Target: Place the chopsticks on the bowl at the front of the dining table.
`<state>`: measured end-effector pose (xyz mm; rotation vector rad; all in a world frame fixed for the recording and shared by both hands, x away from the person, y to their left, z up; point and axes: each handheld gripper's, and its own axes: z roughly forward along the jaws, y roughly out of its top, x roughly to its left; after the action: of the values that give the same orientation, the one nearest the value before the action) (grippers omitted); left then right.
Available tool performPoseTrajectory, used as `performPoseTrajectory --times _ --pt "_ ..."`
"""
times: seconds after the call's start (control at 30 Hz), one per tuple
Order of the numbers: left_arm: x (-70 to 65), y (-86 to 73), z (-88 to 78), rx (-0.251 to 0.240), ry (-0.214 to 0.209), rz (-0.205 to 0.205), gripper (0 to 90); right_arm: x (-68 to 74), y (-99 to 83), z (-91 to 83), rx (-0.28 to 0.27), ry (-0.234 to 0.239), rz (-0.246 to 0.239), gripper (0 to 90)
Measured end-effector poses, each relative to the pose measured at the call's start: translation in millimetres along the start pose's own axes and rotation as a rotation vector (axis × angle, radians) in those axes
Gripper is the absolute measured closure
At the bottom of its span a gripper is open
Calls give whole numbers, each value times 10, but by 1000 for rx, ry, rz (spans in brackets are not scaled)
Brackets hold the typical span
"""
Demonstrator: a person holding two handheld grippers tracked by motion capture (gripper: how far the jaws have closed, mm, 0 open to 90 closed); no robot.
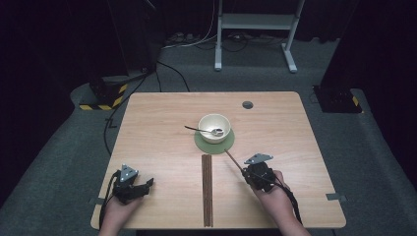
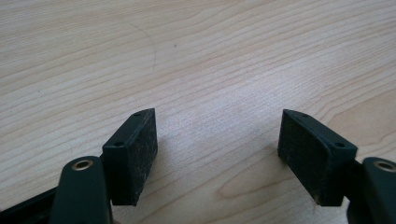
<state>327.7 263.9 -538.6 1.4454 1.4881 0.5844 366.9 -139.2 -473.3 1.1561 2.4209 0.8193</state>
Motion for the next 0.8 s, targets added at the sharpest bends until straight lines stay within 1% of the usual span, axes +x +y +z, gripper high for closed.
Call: performPoseTrajectory --times 0.13,0.27,0.3,0.33,0.37,0.4,0.43,0.6,0.63,0.67,0.77,0.8 --pt "-4 0 2 -2 -2 -5 285 0 46 -42 -11 1 -4 839" --pt "-6 -3 0 -3 -1 -4 286 10 131 -71 -45 -9 -10 839" --pt "-18 -5 6 -12 -1 -22 286 10 131 -71 -45 -9 -10 839" --pt "-15 -5 2 -8 0 -18 287 10 154 -84 -41 -1 -10 840" --pt "-18 -5 5 -11 -1 -21 286 13 181 -89 -47 -3 -9 840" --pt "-13 -5 0 -4 1 -15 286 16 210 -94 -54 -2 -12 840" --pt "-18 -5 5 -12 -1 -22 286 19 225 -88 -69 -10 -15 839" --pt "-13 -6 -2 -4 0 -14 287 30 332 -107 -73 -5 -14 840" --pt "-13 -7 -1 -5 1 -14 287 28 360 -107 -82 -8 -28 840" --pt "-12 -6 -3 -3 0 -13 287 39 380 -109 -83 -10 -22 840" --pt "-14 -6 -1 -5 0 -16 287 51 439 -106 -92 -13 -29 840" --pt "-19 -5 7 -13 -3 -23 287 49 453 -102 -94 -14 -31 841"
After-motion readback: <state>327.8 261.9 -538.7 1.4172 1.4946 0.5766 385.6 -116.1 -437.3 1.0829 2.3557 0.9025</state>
